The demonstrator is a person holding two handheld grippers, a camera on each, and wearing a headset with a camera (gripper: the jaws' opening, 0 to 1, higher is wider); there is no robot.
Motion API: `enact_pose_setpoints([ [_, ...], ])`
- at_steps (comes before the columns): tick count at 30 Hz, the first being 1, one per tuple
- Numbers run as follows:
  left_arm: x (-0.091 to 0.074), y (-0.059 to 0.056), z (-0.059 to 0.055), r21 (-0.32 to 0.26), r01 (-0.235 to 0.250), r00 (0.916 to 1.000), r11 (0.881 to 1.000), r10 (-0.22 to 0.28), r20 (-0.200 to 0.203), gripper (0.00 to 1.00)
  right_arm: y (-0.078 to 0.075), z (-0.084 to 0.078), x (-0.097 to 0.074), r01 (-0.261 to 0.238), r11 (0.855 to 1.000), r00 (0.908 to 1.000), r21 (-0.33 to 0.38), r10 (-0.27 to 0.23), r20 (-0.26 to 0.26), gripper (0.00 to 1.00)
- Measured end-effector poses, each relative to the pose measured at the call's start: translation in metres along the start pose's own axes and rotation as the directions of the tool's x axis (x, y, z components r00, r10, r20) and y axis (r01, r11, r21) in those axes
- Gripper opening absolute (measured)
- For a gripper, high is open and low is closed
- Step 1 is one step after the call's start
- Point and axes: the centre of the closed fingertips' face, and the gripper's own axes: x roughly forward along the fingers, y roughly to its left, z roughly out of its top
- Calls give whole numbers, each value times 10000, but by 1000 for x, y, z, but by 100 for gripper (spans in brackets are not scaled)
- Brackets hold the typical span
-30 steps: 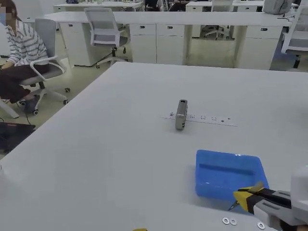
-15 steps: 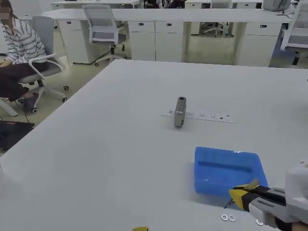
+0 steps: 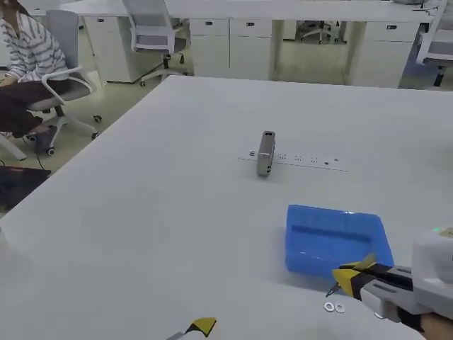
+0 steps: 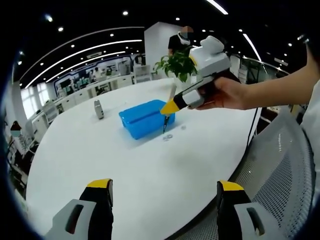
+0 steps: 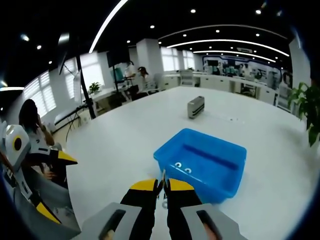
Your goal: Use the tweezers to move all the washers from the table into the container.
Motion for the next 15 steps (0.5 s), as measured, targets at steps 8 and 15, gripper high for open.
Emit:
enact_pose_setpoints([
  [8, 1, 1, -1, 112, -96, 9999, 9999, 97, -101, 87, -6, -9, 6, 22, 10000, 9997, 33, -21, -241, 3],
  [15, 1, 3, -1, 152, -222, 9997, 9996, 223, -90, 87, -12, -13, 8, 144, 9997, 9988, -215, -154, -474, 3],
])
